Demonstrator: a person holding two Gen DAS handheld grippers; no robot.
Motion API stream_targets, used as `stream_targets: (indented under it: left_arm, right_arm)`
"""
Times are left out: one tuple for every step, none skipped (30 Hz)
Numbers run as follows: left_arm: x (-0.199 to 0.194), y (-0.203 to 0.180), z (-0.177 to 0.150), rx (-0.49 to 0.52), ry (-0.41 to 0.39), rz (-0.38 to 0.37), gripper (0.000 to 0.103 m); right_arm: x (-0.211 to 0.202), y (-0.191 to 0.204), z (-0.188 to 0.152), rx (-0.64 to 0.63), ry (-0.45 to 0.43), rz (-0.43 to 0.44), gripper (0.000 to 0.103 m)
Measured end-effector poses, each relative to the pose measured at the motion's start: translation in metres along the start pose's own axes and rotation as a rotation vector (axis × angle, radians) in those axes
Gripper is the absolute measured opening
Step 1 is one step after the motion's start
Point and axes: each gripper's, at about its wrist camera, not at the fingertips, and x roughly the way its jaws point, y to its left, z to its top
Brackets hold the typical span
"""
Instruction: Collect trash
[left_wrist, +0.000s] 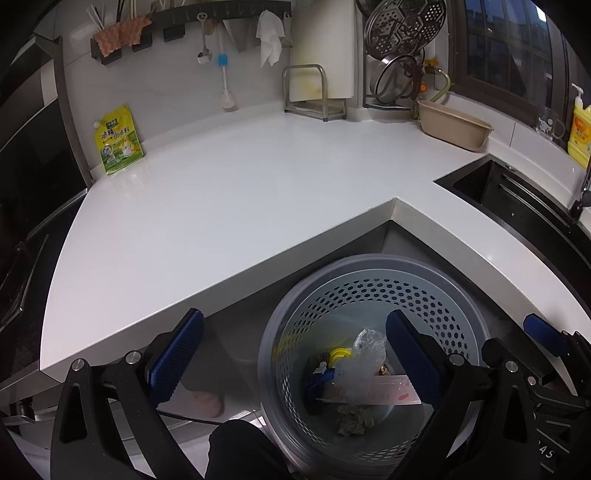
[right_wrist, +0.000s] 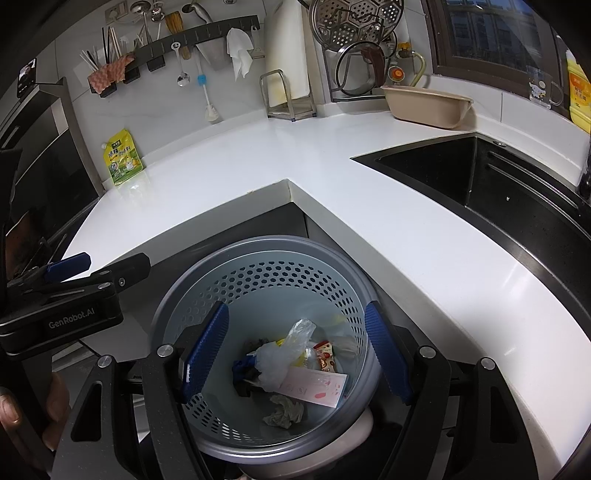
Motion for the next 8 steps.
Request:
stream_targets:
  left_arm:
    - [-0.0001, 0.0002, -0.0002, 0.000, 0.000, 0.004, 0.097]
    - [0.0000, 0.0004, 0.0000, 0.000, 0.000, 0.006, 0.097]
    - [0.0001, 0.0006, -0.0002, -0.002, 0.001, 0.007, 0.097]
    - [0.0007, 0.0009, 0.0000, -0.004, 0.003, 0.006, 0.097]
    - [0.0012, 0.0013, 0.0004, -0.004, 0.004, 0.005, 0.097]
    - [0.0016, 0.0014, 0.0003, -0.005, 0.005, 0.006, 0.097]
    - [0.0015, 0.0015, 0.0004, -0.004, 0.005, 0.006, 0.097]
    - [0.0014, 0.0017, 0.0004, -0.003, 0.005, 0.006, 0.097]
  right_arm:
    - [-0.0003, -0.0004, 0.0005, 0.001, 0.000, 0.001, 0.073]
    - [-0.0003, -0.0005, 0.0006, 0.000, 0.000, 0.001, 0.073]
    - [-0.0001, -0.0003, 0.0003, 0.000, 0.000, 0.001, 0.073]
    - [-0.0002, -0.0005, 0.0005, 0.000, 0.000, 0.001, 0.073]
    - [-0.0002, -0.0006, 0.0006, 0.000, 0.000, 0.001, 0.073]
    - [-0.0001, -0.0006, 0.0004, 0.001, 0.000, 0.001, 0.073]
    - [-0.0001, -0.0004, 0.0003, 0.000, 0.000, 0.001, 0.073]
    - [0.0001, -0.0003, 0.0002, 0.000, -0.001, 0.001, 0.073]
